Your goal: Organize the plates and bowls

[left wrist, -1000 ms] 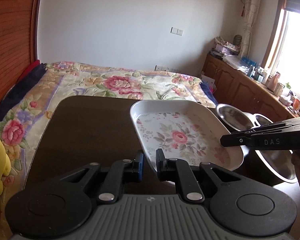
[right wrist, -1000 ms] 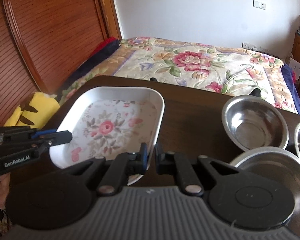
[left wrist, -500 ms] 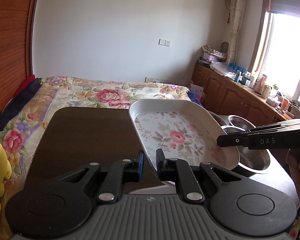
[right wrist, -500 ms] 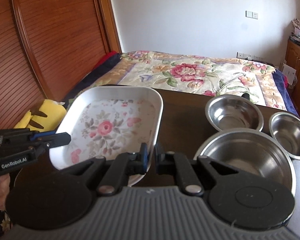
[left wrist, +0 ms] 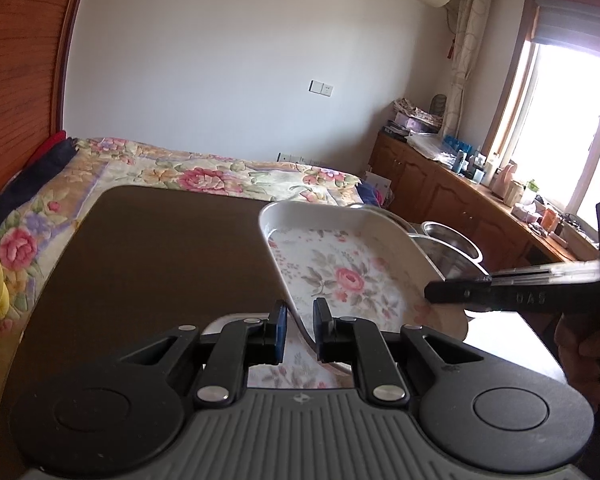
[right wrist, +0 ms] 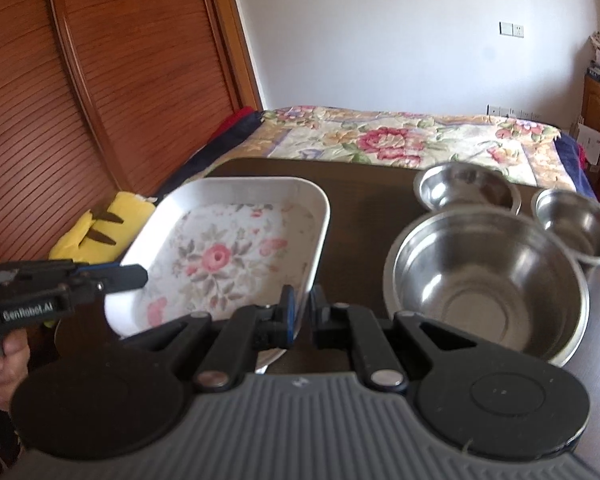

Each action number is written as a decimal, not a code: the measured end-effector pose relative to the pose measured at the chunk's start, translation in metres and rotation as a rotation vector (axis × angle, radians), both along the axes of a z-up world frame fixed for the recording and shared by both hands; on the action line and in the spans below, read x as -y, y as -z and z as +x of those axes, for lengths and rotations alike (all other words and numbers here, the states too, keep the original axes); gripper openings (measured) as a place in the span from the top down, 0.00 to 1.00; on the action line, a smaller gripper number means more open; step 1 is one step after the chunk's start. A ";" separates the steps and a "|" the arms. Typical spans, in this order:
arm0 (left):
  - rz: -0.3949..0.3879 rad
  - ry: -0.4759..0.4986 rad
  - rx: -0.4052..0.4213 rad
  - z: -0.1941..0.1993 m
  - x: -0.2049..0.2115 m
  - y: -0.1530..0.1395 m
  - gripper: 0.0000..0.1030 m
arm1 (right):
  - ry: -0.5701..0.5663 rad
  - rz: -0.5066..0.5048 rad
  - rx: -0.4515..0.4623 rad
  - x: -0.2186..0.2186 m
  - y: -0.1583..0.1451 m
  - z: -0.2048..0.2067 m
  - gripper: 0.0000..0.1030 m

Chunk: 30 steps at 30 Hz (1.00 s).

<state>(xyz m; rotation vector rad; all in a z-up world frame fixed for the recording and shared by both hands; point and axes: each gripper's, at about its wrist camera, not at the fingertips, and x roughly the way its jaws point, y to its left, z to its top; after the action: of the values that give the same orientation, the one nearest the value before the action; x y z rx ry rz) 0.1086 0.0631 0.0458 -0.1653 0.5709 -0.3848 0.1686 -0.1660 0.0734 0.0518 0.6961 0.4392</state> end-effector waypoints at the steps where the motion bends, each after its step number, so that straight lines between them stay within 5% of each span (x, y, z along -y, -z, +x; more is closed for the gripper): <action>1: 0.000 -0.003 -0.001 -0.001 0.000 0.002 0.60 | -0.003 0.001 -0.003 -0.001 0.003 -0.003 0.91; 30: -0.014 -0.047 -0.075 -0.023 -0.026 0.040 0.60 | -0.076 -0.028 -0.020 -0.025 0.029 -0.037 0.90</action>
<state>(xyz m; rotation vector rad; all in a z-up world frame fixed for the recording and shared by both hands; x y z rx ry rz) 0.0857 0.0888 0.0054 -0.2067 0.6372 -0.3382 0.1315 -0.1405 0.0447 0.0036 0.7252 0.5022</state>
